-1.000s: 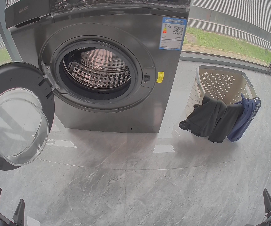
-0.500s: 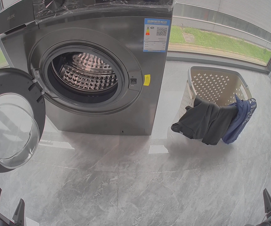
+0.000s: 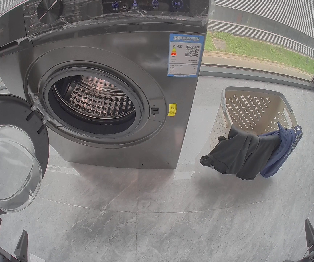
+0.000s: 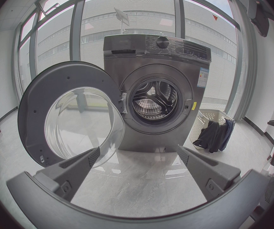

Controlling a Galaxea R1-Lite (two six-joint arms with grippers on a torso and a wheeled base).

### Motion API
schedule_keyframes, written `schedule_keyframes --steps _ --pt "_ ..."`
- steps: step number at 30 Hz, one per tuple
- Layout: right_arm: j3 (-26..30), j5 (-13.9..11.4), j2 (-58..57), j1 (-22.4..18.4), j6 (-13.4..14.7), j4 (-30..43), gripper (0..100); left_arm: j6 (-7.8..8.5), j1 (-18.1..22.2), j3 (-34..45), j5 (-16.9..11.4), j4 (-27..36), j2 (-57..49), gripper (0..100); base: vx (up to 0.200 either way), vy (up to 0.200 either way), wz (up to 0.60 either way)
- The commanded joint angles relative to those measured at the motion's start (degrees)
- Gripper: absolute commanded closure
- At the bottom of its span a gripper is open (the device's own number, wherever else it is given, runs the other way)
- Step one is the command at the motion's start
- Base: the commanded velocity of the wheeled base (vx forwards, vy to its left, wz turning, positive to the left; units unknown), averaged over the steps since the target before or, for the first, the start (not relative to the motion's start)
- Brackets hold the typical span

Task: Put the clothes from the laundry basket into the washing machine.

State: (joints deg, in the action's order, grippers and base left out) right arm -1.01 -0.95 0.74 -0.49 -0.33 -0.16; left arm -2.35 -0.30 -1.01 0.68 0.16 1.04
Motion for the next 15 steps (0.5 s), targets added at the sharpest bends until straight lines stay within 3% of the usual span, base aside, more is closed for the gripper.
schedule_keyframes --steps 1,15 --pt "1.01 -0.02 -0.04 -0.04 -0.02 -0.02 0 -0.02 -0.05 0.84 0.02 0.02 0.02 0 0.000 -0.200 0.00" --pt "1.01 -0.02 -0.04 -0.04 -0.02 -0.02 0 -0.02 -0.22 0.84 0.02 0.02 0.02 0 0.000 -0.200 0.00"
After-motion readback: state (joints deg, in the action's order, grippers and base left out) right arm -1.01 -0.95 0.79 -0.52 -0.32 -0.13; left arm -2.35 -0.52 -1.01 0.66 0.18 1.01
